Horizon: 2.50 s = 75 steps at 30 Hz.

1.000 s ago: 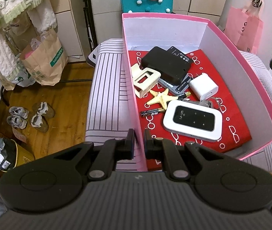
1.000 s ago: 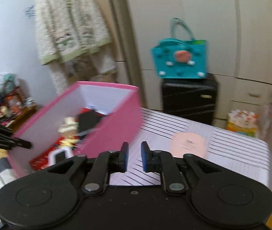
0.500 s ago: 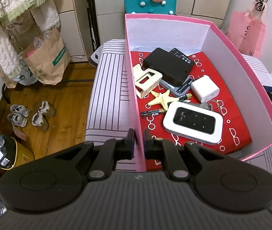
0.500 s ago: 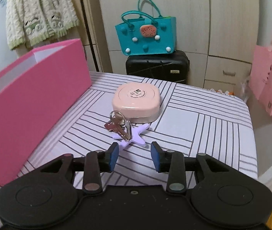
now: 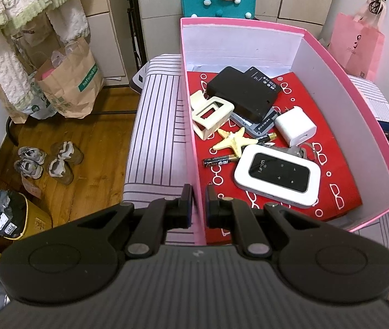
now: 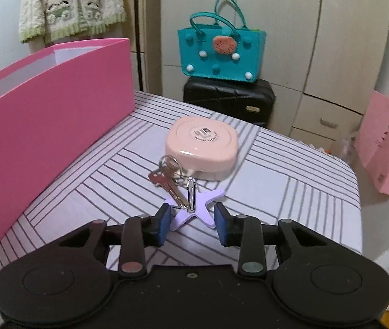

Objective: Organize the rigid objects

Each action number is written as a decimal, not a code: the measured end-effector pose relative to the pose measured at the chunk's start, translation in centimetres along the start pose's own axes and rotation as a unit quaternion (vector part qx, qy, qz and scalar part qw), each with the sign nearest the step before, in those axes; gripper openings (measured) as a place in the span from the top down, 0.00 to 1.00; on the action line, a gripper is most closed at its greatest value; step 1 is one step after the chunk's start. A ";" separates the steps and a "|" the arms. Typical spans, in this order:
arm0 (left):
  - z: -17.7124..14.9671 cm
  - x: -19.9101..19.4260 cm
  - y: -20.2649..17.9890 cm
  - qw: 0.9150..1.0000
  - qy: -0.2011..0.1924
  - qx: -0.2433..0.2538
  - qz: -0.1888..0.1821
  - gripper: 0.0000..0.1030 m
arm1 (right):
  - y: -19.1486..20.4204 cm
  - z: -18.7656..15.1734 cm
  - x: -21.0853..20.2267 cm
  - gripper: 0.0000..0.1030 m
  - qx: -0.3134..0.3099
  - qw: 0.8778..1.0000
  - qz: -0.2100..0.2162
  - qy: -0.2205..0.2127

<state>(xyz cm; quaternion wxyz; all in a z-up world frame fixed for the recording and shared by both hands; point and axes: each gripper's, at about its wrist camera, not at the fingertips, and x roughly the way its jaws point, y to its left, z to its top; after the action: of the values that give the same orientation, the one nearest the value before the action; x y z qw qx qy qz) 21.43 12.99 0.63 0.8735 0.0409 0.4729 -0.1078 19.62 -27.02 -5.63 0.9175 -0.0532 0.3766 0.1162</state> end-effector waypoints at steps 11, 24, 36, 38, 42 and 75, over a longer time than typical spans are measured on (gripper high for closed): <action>0.1 -0.1 -0.4 1.000 -0.002 0.021 0.007 0.92 | -0.6 0.9 -3.9 0.99 0.028 0.999 0.029 -0.011; 0.2 0.0 -0.1 1.000 0.002 0.019 -0.002 0.92 | -0.6 -0.5 -3.1 0.55 0.029 0.999 0.024 -0.003; 0.1 -0.1 0.2 1.000 0.000 0.014 -0.002 0.92 | -1.4 -2.8 -1.8 0.38 0.052 0.999 0.009 0.004; 0.1 -0.1 0.2 1.000 0.001 0.014 -0.002 0.92 | -1.1 -3.0 -1.7 0.37 0.046 0.999 0.002 -0.007; 0.1 -0.2 0.2 1.000 0.002 0.014 -0.002 0.92 | -0.4 -3.1 -1.9 0.60 0.035 0.999 -0.010 -0.018; 1.8 0.3 0.2 0.994 0.084 0.062 -0.024 0.91 | 18.1 14.0 0.5 0.60 -0.092 0.955 0.274 0.063</action>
<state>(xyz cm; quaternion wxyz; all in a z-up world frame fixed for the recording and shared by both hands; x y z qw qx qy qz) 23.12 12.85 1.42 0.8235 0.0926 0.5381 -0.1538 24.85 -6.82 3.83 0.8161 -0.0393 0.4217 0.3932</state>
